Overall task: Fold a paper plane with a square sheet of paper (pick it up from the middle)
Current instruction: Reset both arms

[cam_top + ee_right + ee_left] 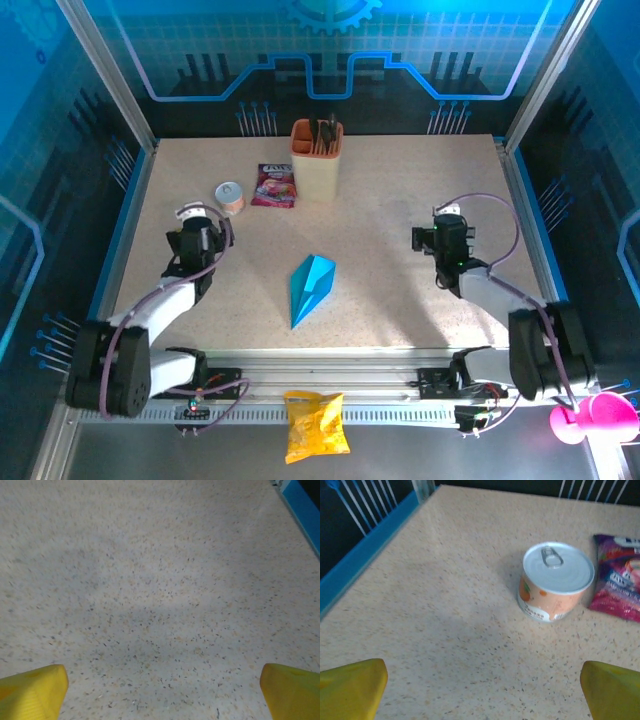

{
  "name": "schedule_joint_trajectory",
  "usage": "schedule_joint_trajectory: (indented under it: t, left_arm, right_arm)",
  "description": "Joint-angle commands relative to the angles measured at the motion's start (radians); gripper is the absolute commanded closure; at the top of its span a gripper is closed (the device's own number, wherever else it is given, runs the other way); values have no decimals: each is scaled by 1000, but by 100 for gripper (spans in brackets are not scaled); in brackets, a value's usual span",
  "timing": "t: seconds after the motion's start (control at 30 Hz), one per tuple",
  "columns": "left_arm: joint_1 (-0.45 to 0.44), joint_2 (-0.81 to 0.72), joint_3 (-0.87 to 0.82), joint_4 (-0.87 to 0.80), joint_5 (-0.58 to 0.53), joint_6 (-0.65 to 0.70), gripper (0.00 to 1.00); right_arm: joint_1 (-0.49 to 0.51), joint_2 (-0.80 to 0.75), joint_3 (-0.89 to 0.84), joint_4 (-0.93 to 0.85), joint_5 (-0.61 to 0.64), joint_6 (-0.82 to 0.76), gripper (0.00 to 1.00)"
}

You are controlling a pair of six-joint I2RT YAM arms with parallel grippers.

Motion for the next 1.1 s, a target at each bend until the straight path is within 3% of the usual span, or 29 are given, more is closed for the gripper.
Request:
schedule_joint_trajectory:
  t: [0.0,0.13,0.2,0.23,0.27,0.37,1.07]
  left_arm:
    - [8,93,-50,280,93,66,0]
    - [31,202,-67,465,186,81,0]
    - [31,300,-97,603,240,102,0]
    - [31,343,-103,682,252,125,0]
    - [40,302,-80,553,279,99,0]
    - [51,315,-85,589,299,98,0]
    - [54,333,-101,656,297,109,0]
  right_arm:
    - [-43,58,-17,227,-91,-89,1]
    - [-83,119,-135,558,-205,-98,1]
    - [-79,247,-234,909,-226,-136,1]
    - [-74,238,-235,899,-229,-139,1]
    - [-81,190,-197,745,-274,-130,1]
    - [-123,209,-106,589,-364,-117,1]
    - [-107,213,-109,605,-334,-128,1]
